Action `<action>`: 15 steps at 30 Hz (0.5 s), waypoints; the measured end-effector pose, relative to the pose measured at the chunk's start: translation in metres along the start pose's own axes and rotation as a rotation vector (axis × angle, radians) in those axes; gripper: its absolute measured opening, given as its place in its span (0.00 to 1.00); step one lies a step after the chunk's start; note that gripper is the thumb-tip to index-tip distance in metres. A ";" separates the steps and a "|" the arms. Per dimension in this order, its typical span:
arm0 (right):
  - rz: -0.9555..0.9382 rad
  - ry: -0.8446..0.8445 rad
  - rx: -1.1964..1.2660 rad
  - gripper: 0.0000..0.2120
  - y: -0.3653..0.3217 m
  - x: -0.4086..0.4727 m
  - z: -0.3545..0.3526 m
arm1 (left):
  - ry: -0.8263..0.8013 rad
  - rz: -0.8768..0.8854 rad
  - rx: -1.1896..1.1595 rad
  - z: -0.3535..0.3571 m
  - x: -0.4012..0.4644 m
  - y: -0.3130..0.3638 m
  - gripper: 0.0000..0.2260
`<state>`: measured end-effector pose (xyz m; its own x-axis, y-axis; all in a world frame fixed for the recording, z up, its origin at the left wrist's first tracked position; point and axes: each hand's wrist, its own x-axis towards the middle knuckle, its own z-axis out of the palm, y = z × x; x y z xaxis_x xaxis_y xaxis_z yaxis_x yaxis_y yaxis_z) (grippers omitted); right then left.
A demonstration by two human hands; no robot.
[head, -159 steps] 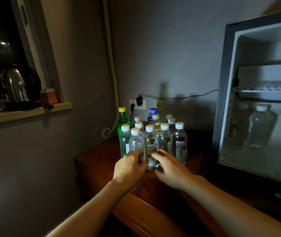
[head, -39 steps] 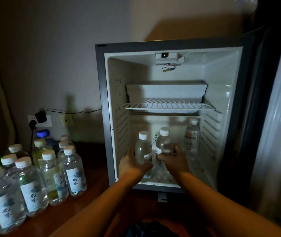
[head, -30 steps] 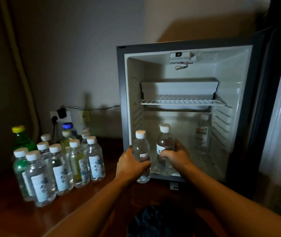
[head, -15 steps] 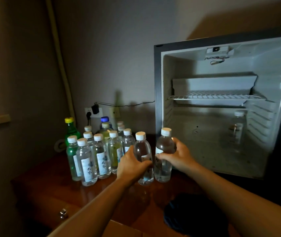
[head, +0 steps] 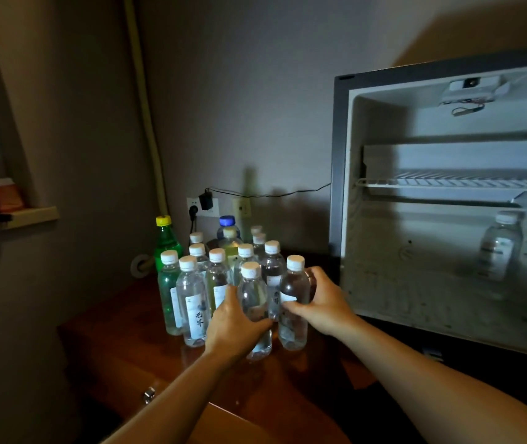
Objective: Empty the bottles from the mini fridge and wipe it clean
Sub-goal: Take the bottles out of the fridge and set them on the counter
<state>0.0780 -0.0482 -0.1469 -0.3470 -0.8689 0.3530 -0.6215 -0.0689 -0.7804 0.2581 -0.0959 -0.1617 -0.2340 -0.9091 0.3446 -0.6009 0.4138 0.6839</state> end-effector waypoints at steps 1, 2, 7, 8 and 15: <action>-0.002 0.001 -0.008 0.23 0.000 0.003 0.002 | -0.004 0.002 0.016 0.000 0.001 -0.003 0.38; -0.010 0.000 -0.019 0.23 0.000 0.006 0.004 | -0.006 0.012 0.033 0.000 0.001 -0.004 0.39; -0.050 0.032 -0.105 0.23 0.011 0.025 0.012 | -0.034 0.040 0.041 0.003 0.007 -0.011 0.36; -0.042 0.043 -0.126 0.24 0.012 0.028 0.014 | -0.035 0.042 0.043 0.003 0.008 -0.011 0.35; -0.093 0.046 -0.092 0.22 0.009 0.021 0.015 | 0.008 0.035 0.054 0.009 0.012 -0.014 0.33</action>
<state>0.0754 -0.0747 -0.1545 -0.3156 -0.8375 0.4460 -0.7131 -0.1008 -0.6938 0.2570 -0.1128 -0.1730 -0.2496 -0.8936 0.3729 -0.6331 0.4421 0.6355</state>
